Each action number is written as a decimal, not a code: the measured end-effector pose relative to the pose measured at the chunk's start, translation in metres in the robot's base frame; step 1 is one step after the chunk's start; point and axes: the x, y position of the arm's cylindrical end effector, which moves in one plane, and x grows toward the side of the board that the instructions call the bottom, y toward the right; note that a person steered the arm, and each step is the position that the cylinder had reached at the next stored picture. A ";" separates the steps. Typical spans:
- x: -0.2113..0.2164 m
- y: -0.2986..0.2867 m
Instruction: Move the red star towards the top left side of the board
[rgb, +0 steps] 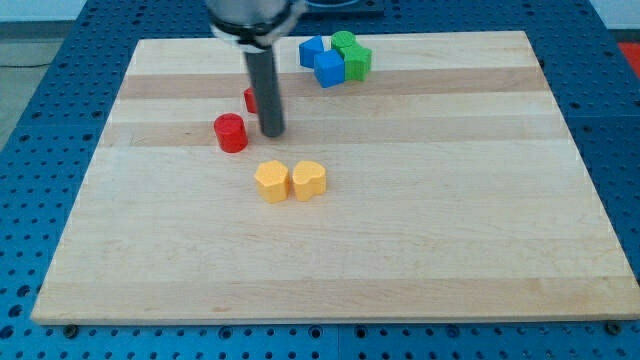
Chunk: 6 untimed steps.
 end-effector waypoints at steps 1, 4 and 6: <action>-0.031 0.020; -0.052 -0.083; -0.017 -0.105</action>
